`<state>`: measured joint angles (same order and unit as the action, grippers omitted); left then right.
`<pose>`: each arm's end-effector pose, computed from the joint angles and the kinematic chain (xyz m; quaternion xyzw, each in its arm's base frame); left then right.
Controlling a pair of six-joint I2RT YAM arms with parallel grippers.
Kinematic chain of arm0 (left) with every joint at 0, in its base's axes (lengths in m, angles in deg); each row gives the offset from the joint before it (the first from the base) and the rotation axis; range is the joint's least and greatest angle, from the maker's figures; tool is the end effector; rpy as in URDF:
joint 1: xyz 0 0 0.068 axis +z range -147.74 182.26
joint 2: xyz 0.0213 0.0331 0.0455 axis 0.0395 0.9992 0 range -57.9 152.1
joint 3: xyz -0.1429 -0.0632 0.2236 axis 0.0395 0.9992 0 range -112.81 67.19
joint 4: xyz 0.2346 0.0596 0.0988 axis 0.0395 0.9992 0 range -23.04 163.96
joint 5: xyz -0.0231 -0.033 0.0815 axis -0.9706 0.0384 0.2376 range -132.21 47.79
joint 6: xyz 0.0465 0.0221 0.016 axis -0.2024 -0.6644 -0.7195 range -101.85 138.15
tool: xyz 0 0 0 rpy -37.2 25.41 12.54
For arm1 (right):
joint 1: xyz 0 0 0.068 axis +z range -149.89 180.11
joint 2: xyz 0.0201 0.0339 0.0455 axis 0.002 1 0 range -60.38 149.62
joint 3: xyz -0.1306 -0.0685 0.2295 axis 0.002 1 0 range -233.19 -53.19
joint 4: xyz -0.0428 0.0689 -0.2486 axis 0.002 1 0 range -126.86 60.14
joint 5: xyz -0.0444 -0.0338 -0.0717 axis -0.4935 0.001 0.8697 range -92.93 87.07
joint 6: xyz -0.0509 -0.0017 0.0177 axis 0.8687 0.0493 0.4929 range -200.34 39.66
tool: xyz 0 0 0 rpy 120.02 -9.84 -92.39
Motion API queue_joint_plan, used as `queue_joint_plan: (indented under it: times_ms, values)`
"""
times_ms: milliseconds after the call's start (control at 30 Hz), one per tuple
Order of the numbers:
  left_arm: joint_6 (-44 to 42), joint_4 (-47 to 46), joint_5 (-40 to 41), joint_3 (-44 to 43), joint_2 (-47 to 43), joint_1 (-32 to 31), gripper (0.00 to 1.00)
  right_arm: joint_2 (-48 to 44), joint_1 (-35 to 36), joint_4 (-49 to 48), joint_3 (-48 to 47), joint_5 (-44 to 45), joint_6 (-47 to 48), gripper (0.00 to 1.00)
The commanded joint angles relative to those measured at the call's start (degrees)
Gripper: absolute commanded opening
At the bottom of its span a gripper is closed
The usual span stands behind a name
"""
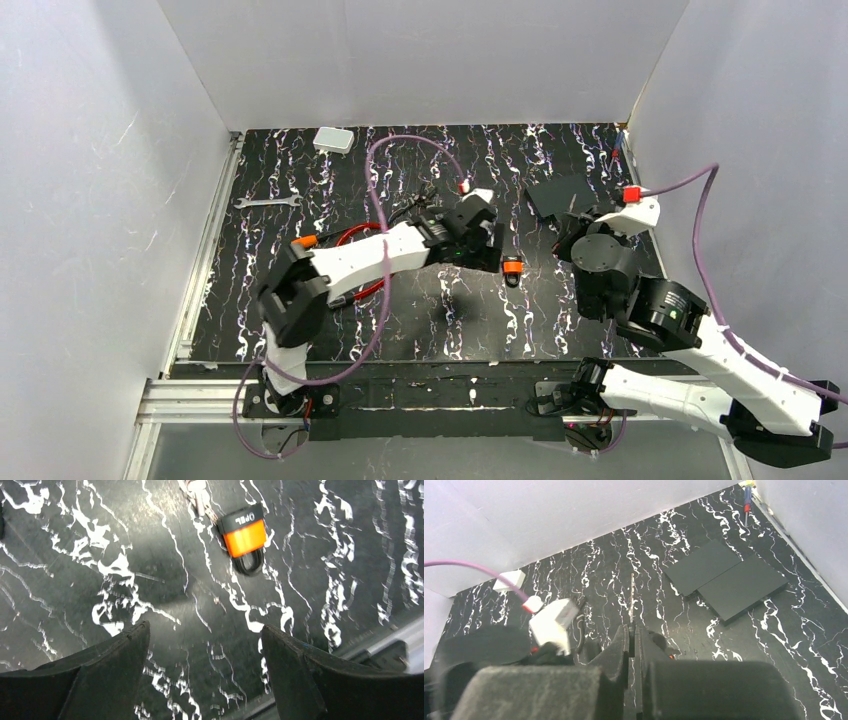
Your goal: Unlock with the key
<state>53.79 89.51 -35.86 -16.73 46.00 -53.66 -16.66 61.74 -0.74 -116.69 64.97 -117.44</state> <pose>0.2357 -0.3413 0.2686 0.1390 0.9036 -0.2527 0.3167 0.0875 0.0929 0.4108 0.1862 0.7199 0.0863 0.6630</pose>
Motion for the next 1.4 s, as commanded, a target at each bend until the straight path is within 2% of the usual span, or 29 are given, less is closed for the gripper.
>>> queue_joint_plan:
  times_ms: [0, 200, 500, 767, 833, 967, 1033, 1100, 1167, 1200, 1233, 1367]
  values:
    - [-0.85, 6.25, 10.24, -12.44, 8.51, -2.79, 0.80, -2.16, 0.07, -0.56, -1.96, 2.29, 2.91, 0.01]
    - [1.33, 12.44, 14.10, -27.13, 20.86, -4.34, 0.81, -5.58, 0.07, -0.50, 0.28, -0.30, 3.47, 0.01]
    - [1.37, 16.19, 15.75, -39.55, 31.78, -6.17, 0.80, -9.34, 0.07, -0.22, 2.60, -3.56, 3.92, 0.01]
    - [0.92, 17.01, 16.43, -43.70, 36.59, -6.75, 0.72, -10.49, 0.07, -0.75, 4.33, -6.95, 4.01, 0.01]
    - [0.78, 16.93, 15.81, -44.26, 37.84, -6.75, 0.66, -11.23, 0.07, -1.49, 4.84, -6.99, 4.65, 0.01]
    - [1.21, 16.27, 15.48, -44.49, 39.21, -6.92, 0.62, -11.13, 0.07, -2.01, 4.86, -7.74, 5.37, 0.01]
    - [-0.08, 15.53, 16.29, -44.74, 39.85, -7.21, 0.52, -10.89, 0.07, -2.01, 4.92, -8.12, 5.33, 0.01]
    - [-2.23, 15.42, 18.18, -44.57, 40.22, -7.64, 0.34, -11.04, 0.07, -2.02, 5.04, -8.22, 5.37, 0.01]
    - [-5.91, 15.10, 16.86, -42.07, 38.00, -7.88, 0.04, -10.83, 0.07, -1.94, 4.67, -8.30, 5.96, 0.01]
    - [-6.86, 13.87, 16.90, -38.37, 34.66, -7.97, 0.00, -10.41, 0.07, -1.63, 4.27, -8.27, 6.27, 0.01]
    - [-9.44, 10.36, 16.62, -27.08, 26.64, -8.00, 0.00, -9.87, 0.07, -1.48, 3.66, -7.97, 6.42, 0.01]
    - [-17.47, 4.91, 13.35, -16.04, 17.60, -8.04, 0.00, -9.72, 0.07, -2.17, 3.62, -8.06, 6.55, 0.01]
